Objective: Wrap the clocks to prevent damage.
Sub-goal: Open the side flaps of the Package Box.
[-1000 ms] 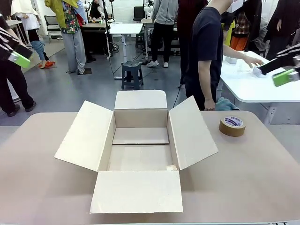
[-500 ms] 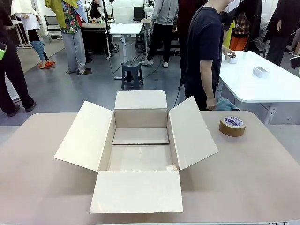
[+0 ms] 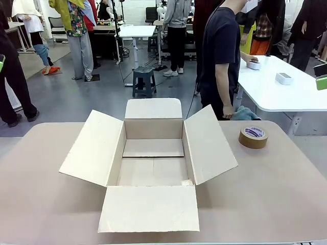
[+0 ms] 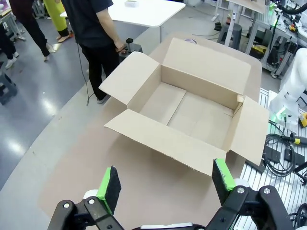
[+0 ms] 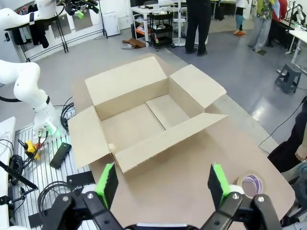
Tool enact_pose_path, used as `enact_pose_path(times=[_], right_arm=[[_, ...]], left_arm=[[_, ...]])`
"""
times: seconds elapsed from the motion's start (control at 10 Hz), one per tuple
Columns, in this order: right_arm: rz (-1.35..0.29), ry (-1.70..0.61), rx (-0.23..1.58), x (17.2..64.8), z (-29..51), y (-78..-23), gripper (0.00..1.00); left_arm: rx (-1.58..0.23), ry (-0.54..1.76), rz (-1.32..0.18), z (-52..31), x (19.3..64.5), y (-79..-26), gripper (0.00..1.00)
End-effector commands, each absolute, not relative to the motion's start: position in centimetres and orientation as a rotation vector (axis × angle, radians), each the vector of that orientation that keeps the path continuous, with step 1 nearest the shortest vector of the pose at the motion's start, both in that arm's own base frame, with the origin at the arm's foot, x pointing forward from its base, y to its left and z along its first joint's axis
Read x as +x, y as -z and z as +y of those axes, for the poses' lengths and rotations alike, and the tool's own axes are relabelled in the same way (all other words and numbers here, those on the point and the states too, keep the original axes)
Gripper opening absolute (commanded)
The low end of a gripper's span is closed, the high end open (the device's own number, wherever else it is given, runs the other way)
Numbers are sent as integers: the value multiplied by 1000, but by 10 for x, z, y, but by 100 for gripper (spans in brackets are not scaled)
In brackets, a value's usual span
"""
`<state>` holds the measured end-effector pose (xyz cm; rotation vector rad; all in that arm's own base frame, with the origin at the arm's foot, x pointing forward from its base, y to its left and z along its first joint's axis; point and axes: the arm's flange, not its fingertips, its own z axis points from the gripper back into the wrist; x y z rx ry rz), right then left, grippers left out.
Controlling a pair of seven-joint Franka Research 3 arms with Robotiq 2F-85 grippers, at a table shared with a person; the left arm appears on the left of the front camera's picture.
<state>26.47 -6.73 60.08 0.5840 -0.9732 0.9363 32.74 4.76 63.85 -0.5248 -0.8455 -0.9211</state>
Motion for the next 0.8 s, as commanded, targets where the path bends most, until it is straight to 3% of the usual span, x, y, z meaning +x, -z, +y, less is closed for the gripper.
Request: enact_pose_path(times=[0.0, 0.7], right_arm=[[-976, -943, 614, 265, -71, -600, 100], [-976, -943, 614, 265, -71, -600, 100]], left_arm=[[-537, 922, -856, 50, 327, -641, 100], [-537, 922, -856, 50, 327, -641, 100]])
